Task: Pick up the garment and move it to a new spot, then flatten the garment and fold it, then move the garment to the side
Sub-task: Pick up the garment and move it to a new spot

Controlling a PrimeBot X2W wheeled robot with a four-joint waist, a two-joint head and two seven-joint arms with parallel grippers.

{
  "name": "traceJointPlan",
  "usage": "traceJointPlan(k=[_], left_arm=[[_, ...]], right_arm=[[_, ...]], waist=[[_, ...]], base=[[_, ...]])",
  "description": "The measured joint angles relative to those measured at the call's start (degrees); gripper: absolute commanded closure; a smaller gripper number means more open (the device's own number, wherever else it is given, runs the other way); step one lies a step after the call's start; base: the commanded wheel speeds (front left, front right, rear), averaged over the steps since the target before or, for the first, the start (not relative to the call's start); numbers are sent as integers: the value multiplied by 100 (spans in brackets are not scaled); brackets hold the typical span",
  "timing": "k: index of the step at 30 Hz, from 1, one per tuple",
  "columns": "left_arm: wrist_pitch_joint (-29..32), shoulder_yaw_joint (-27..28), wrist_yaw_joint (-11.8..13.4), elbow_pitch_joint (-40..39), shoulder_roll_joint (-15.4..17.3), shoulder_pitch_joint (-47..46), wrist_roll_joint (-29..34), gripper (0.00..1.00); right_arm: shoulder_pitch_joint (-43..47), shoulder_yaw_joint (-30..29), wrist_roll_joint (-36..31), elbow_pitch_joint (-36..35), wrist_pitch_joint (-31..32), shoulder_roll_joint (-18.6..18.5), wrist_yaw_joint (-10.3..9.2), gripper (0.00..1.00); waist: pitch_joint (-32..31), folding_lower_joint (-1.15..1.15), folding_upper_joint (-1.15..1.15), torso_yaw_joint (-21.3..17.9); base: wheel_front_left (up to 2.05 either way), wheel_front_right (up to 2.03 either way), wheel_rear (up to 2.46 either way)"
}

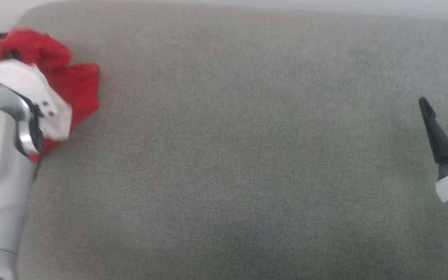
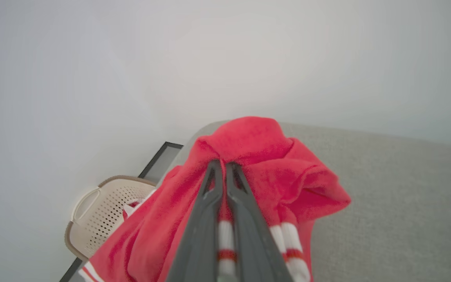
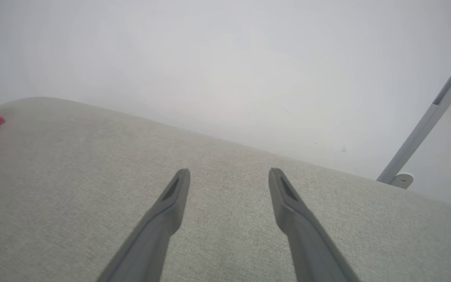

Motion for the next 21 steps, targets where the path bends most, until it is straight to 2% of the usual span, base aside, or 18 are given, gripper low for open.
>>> traceJointPlan(k=[5,14,21], left_arm=[[131,-96,9,-1024,400,8,194,100],[910,-81,-170,-2709,1182,143,226,100],[1596,-148,-134,-3802,1382,240,212,100]], right_arm=[[116,-76,-96,89,-31,281,-1,0],[192,-159,-240,131,-90,633,0,0],[185,-345,-313,163,-118,724,-1,0]], waist=[[-344,0,0,32],[-818,0,0,-17],[-982,0,0,-252]], base=[[0,0,0],[0,0,0],[0,0,0]])
